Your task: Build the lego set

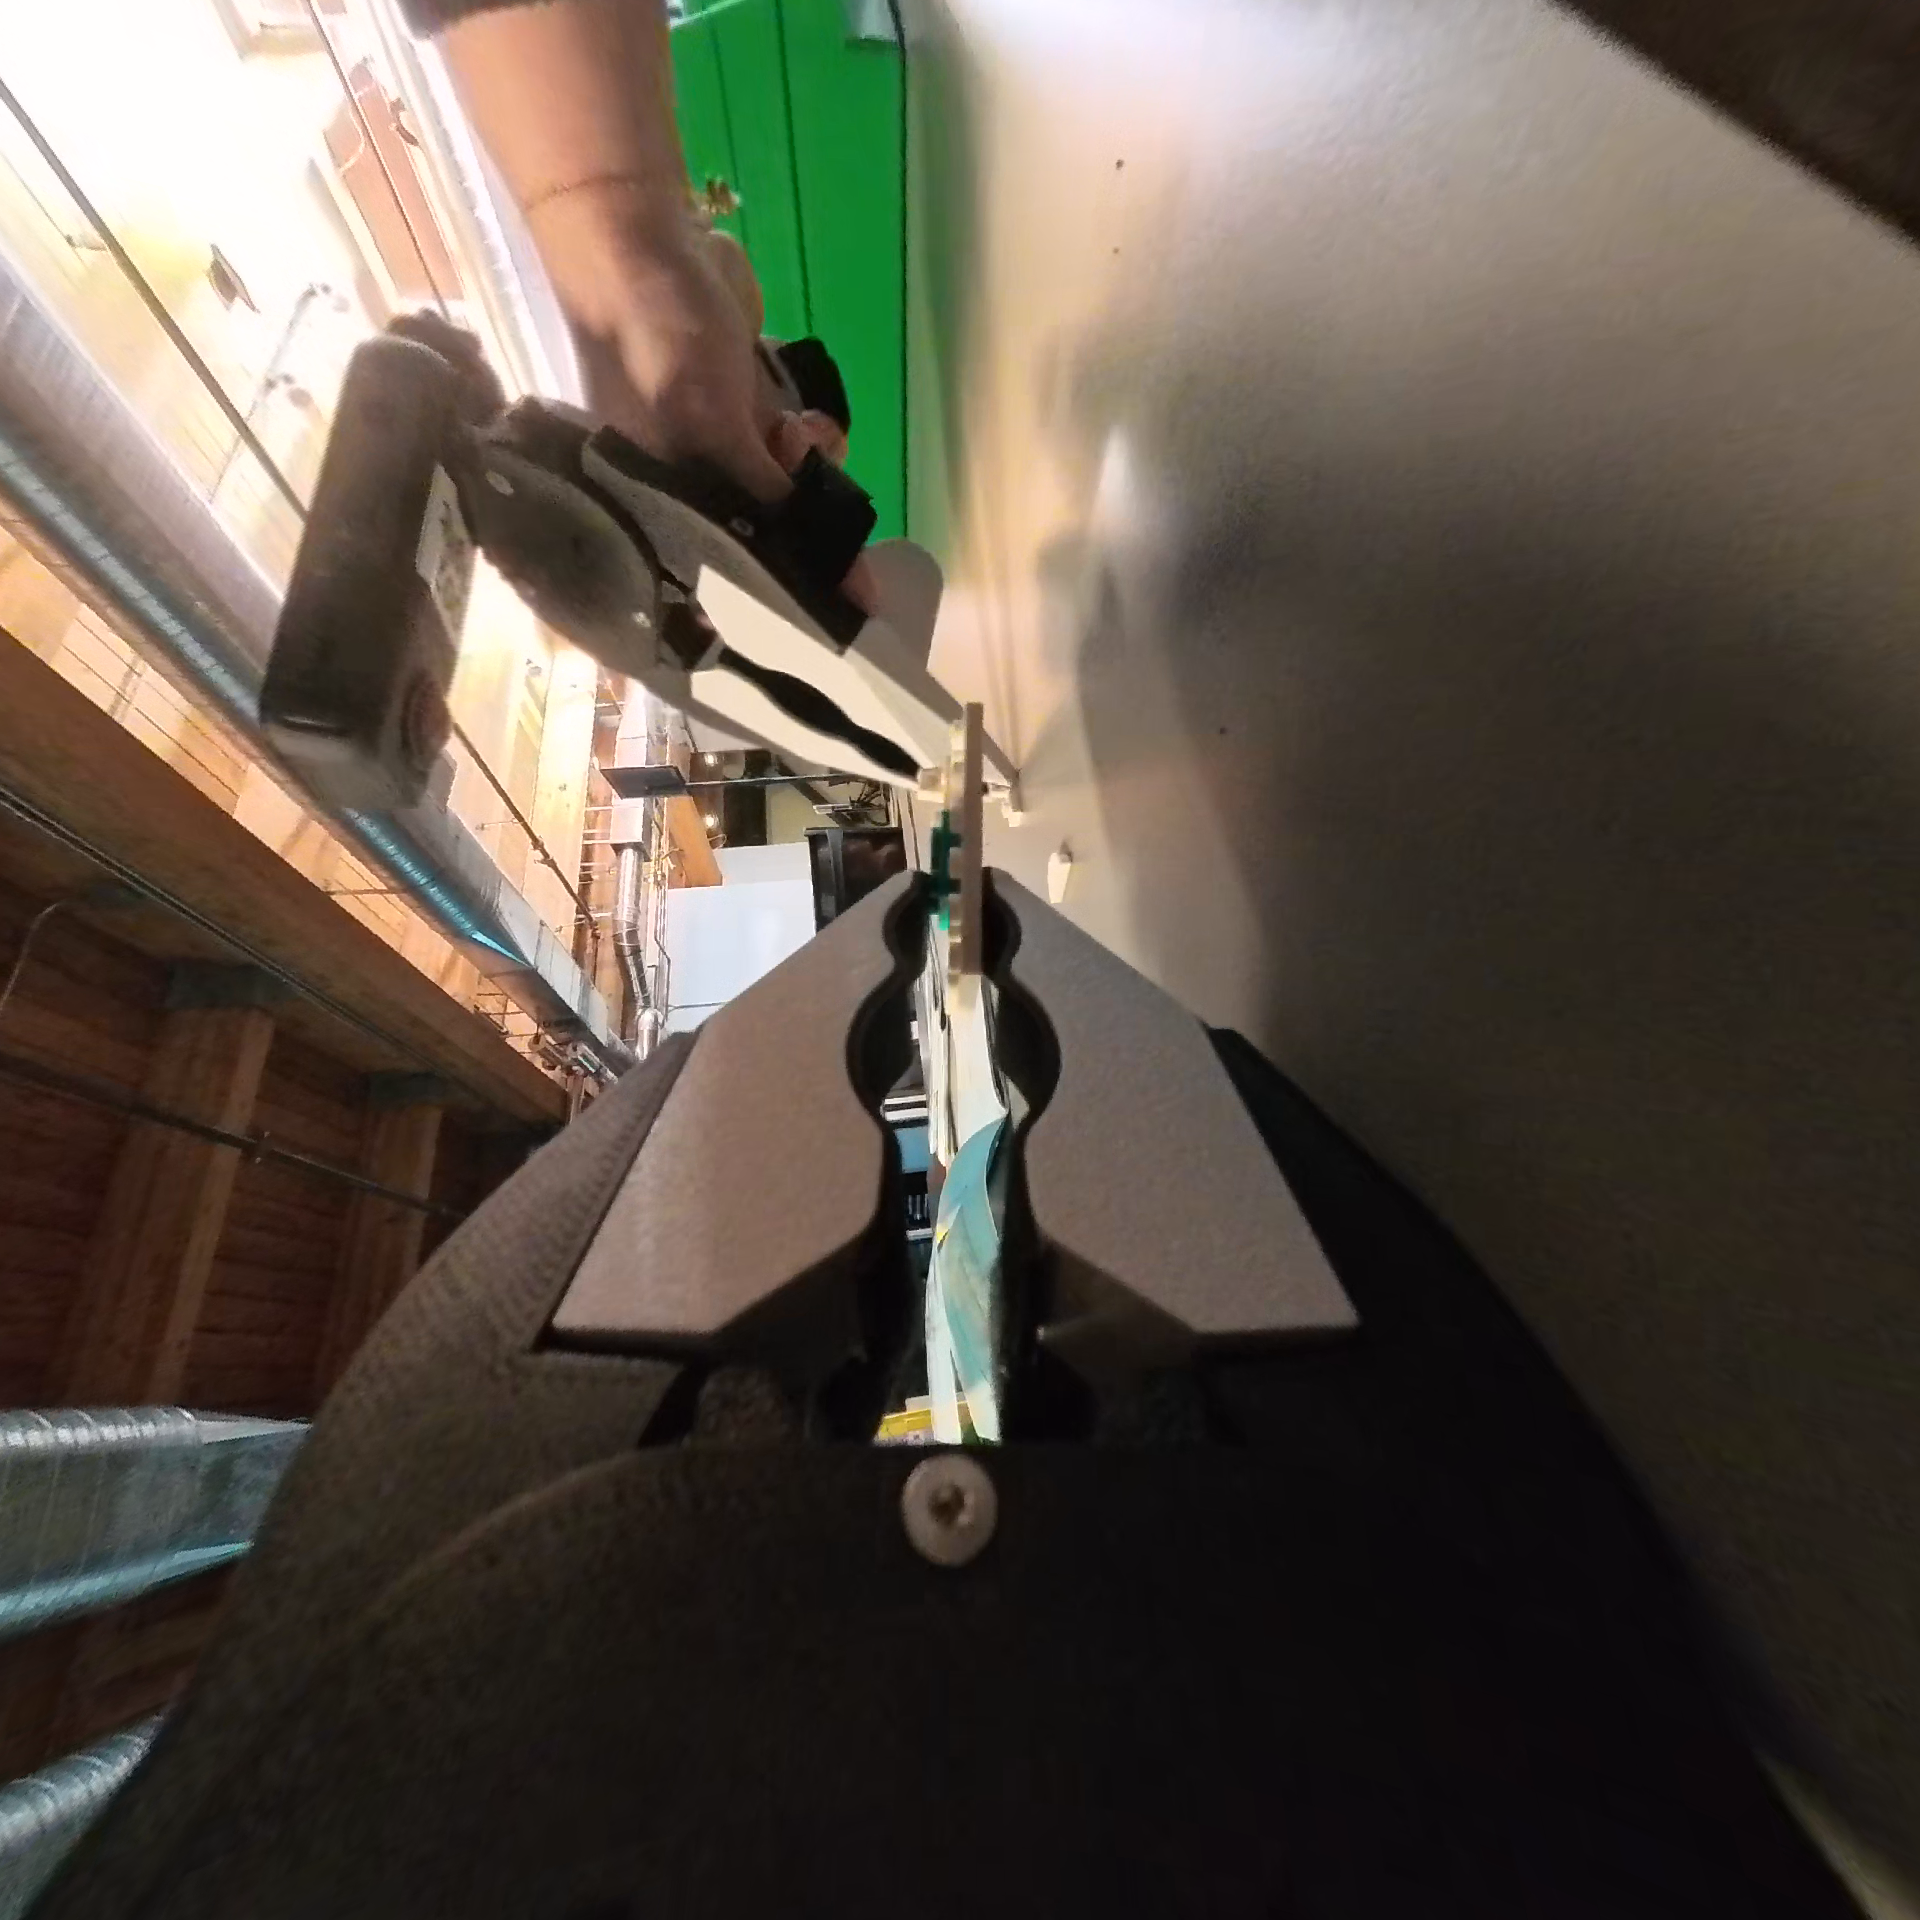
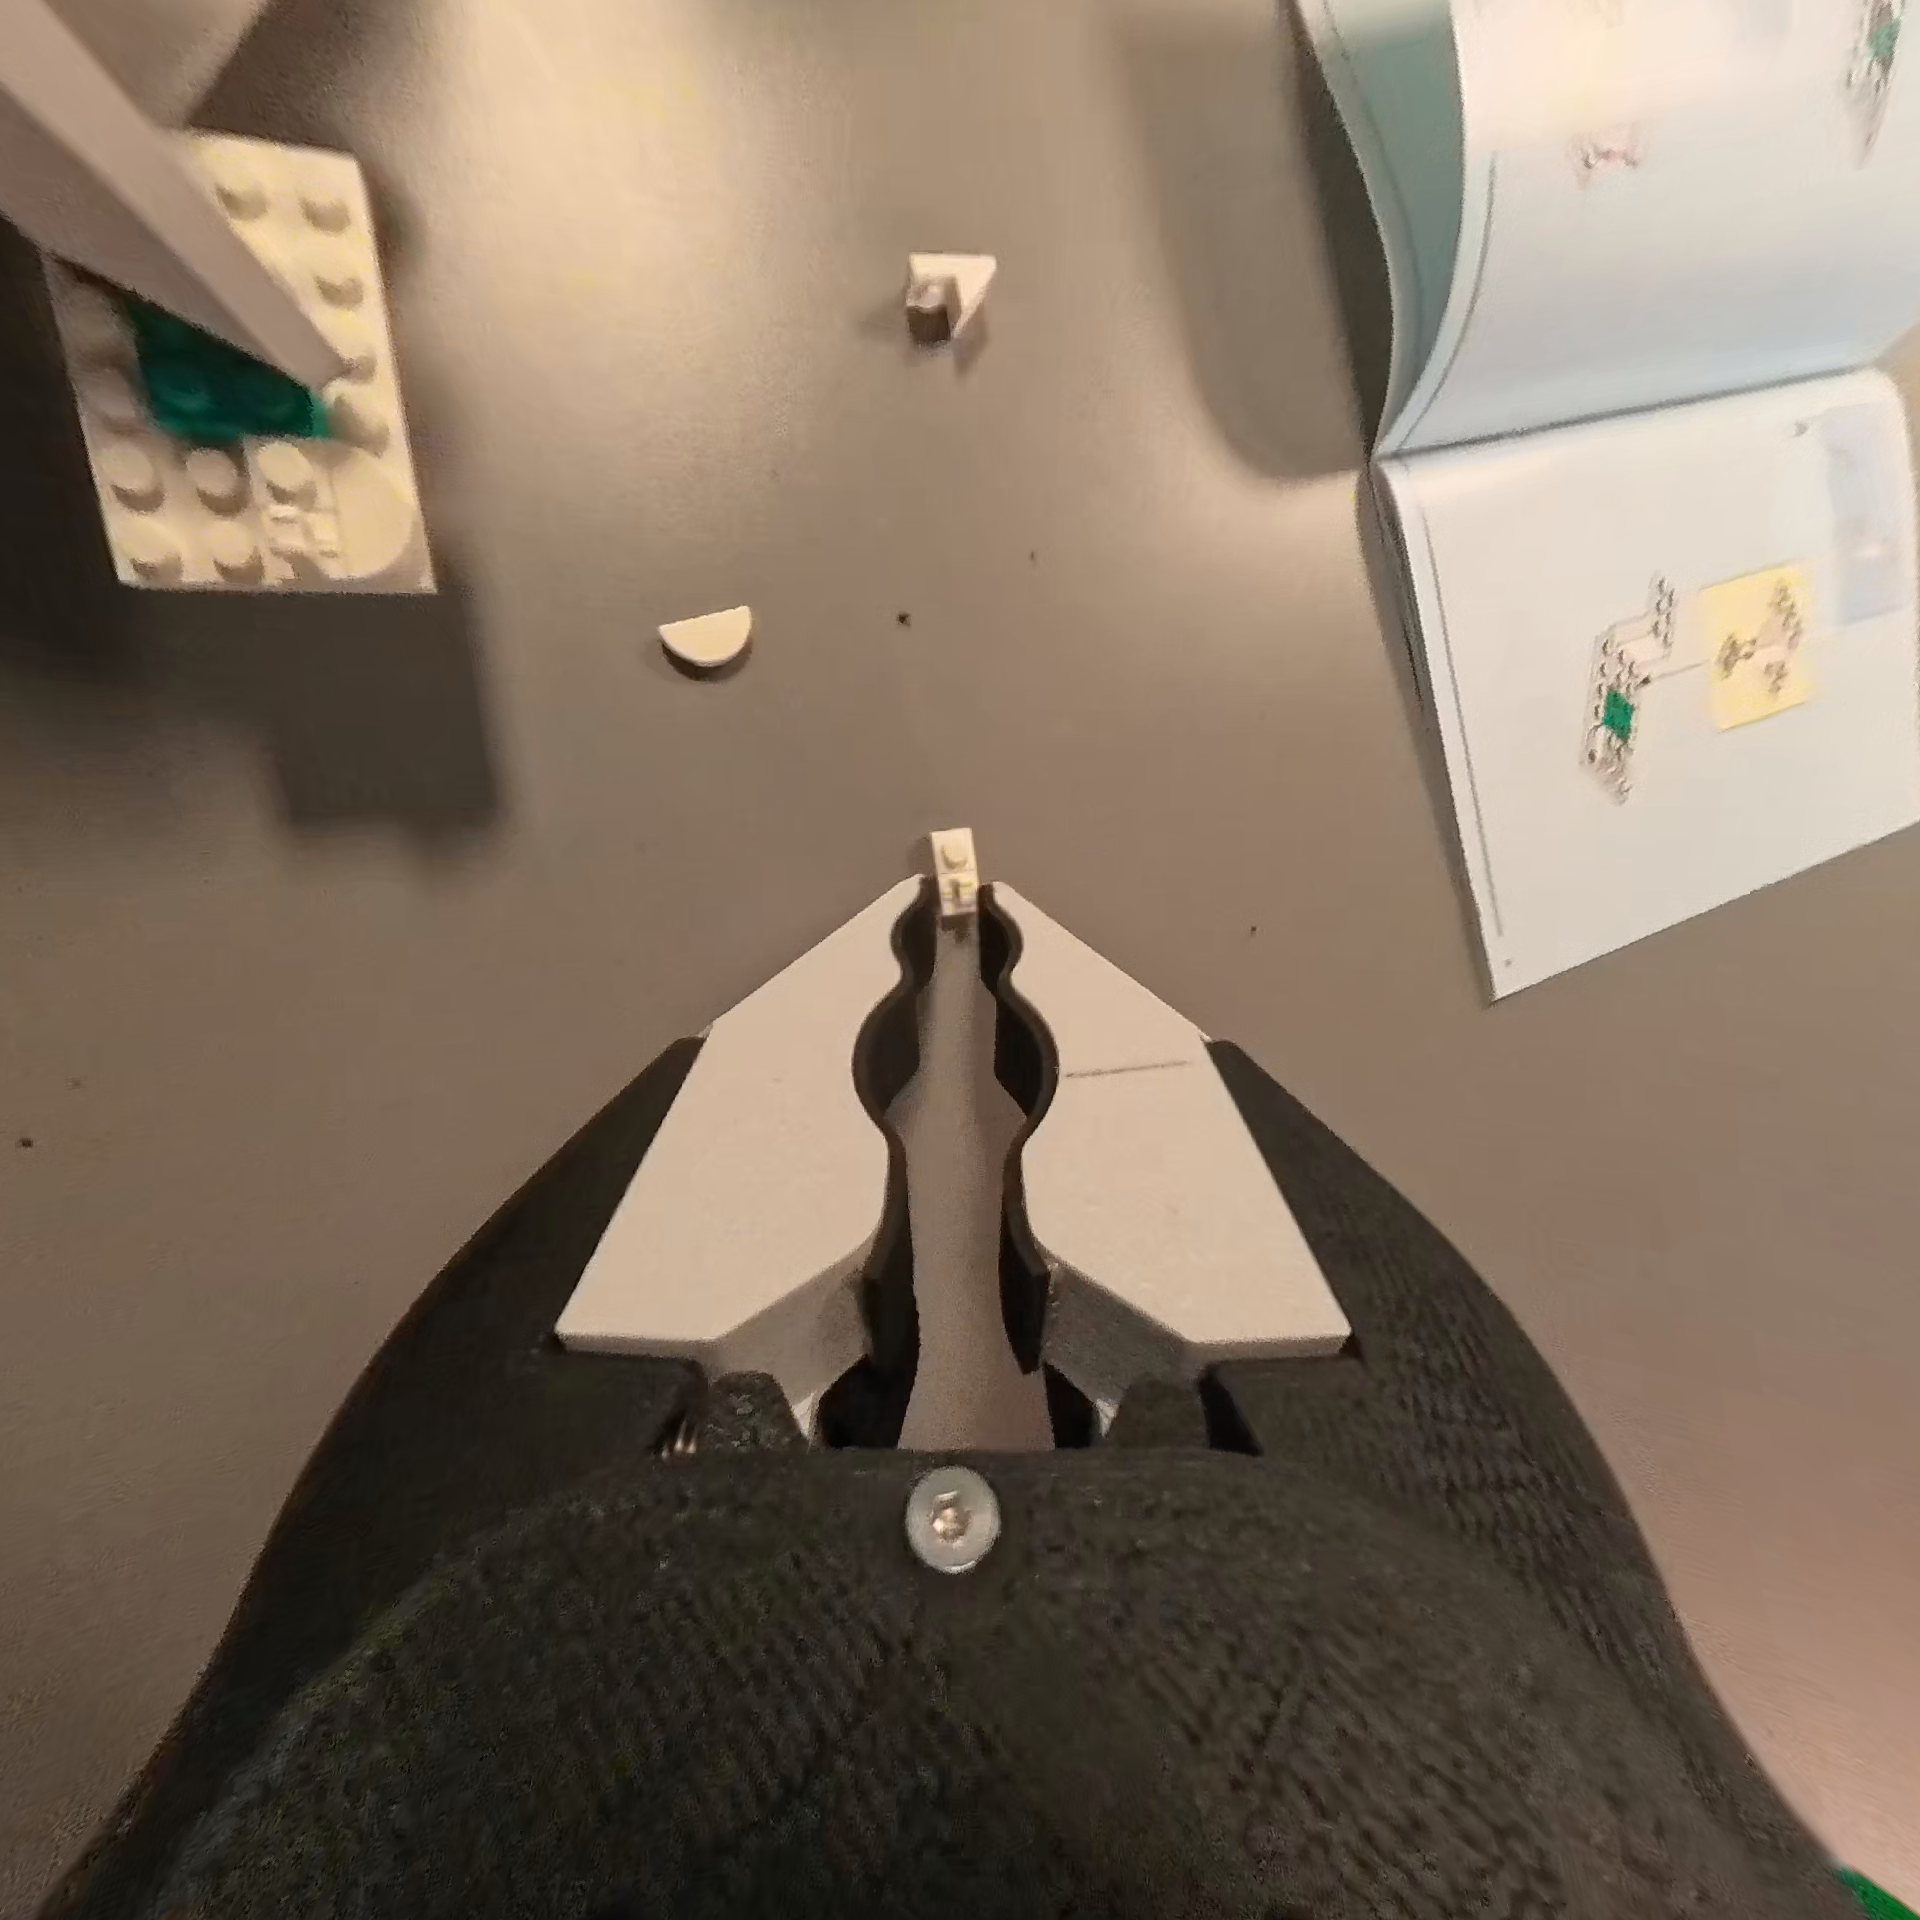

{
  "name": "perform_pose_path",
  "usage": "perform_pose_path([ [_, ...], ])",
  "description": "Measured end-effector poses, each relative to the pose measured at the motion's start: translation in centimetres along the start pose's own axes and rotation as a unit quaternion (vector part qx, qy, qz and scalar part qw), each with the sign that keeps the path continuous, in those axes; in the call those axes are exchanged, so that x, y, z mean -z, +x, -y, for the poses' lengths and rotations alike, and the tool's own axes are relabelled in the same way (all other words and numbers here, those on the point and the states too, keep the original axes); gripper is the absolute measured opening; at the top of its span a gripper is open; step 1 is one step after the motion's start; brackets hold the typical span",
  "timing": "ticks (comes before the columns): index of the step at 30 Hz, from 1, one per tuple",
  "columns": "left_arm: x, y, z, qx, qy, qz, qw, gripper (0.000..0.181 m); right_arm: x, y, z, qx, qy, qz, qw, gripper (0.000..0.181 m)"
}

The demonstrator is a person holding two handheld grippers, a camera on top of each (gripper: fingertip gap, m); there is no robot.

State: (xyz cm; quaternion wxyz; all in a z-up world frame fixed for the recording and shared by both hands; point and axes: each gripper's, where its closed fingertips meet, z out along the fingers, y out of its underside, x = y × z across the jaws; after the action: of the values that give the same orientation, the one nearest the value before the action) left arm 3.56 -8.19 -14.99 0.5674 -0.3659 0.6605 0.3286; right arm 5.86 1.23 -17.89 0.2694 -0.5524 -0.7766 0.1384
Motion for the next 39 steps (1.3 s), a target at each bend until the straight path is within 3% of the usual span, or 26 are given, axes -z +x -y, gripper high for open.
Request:
perform_pose_path([
  [7,0.1,0.0,0.0,0.001,0.002,0.0,1.0,0.007,0.5,0.0,0.5,-0.046,0.051,0.036,0.997,0.01],
  [13,0.0,-0.6,-0.9,0.0,-0.021,0.019,1.0,0.007,0.6,0.2,0.1,-0.035,0.029,0.021,0.999,0.001],
  [16,-0.1,-1.1,-1.7,0.017,-0.043,0.028,0.999,0.008,2.7,-1.4,3.2,-0.011,0.067,0.004,0.998,0.001],
  [20,-0.1,-1.6,-1.8,0.022,-0.051,0.042,0.998,0.007,5.0,-5.2,7.1,-0.006,0.113,0.046,0.992,0.0],
  [25,0.1,-1.7,-1.3,0.004,-0.042,0.055,0.998,0.008,4.3,-7.3,7.5,0.02,0.081,0.079,0.993,0.0],
  [39,0.5,-1.8,-1.1,0.02,-0.032,0.056,0.998,0.007,4.1,-7.4,8.0,0.058,0.057,0.07,0.994,0.001],
])
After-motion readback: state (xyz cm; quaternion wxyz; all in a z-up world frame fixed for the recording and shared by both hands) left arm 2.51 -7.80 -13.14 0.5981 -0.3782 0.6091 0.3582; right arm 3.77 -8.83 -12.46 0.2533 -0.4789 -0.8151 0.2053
